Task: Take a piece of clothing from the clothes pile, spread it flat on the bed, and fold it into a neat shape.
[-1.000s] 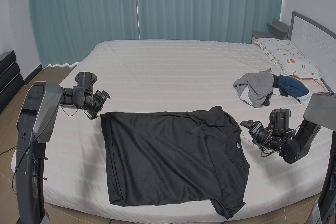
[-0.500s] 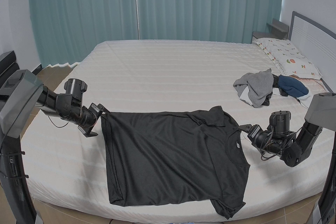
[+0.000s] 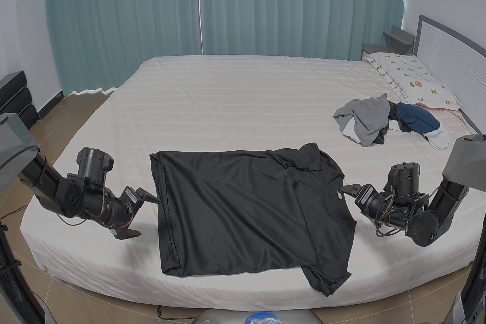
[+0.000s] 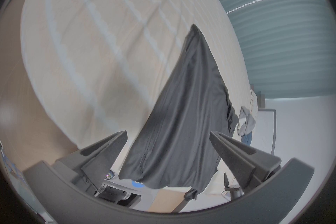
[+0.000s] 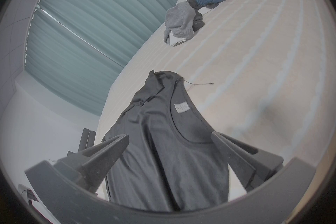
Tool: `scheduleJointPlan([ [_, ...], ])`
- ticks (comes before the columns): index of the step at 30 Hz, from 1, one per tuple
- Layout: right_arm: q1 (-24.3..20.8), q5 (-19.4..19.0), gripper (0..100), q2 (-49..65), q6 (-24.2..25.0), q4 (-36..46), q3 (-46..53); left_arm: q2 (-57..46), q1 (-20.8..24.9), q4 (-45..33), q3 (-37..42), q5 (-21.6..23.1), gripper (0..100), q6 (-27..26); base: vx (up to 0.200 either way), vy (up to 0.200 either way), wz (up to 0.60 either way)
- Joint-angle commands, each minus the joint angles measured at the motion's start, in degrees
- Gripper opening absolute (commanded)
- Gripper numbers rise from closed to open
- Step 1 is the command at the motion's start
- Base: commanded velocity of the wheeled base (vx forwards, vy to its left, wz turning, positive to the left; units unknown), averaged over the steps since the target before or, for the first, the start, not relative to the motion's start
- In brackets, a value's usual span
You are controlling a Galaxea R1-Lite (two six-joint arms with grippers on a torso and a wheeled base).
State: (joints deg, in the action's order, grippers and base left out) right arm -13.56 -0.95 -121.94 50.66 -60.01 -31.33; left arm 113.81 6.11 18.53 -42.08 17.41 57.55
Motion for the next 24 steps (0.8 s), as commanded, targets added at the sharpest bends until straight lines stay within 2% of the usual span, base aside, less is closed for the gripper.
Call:
scheduleJointPlan([
  [1,-0.5,0.0,100,0.1,0.0,0.0,0.2,0.2,5.4,3.3,4.5,-3.7,100,-0.1,0.000,0.000,0.00],
  [2,-0.7,0.0,100,0.1,0.0,0.0,0.3,1.5,7.4,4.1,4.7,-7.4,100,-0.1,0.000,0.000,0.00],
  [10,-0.9,0.0,100,0.1,0.0,0.0,0.3,7.0,11.6,6.4,4.2,-15.4,100,-0.2,0.000,0.000,0.00],
  [12,-0.9,0.0,100,0.1,0.0,0.0,0.3,7.1,11.6,6.4,4.2,-15.7,100,-0.2,0.000,0.000,0.00],
  [13,-0.9,0.0,100,0.1,-0.1,0.0,0.2,8.8,12.8,6.5,3.4,-18.5,100,-0.2,0.000,0.000,0.00],
  [18,-1.0,0.1,100,0.1,-0.1,0.0,0.2,11.1,13.7,6.5,1.4,-20.7,100,-0.2,0.000,0.000,0.00],
  [24,-1.0,0.1,100,0.2,-0.1,0.0,0.2,12.6,13.2,6.3,-0.5,-20.8,100,-0.2,0.000,0.000,0.00],
])
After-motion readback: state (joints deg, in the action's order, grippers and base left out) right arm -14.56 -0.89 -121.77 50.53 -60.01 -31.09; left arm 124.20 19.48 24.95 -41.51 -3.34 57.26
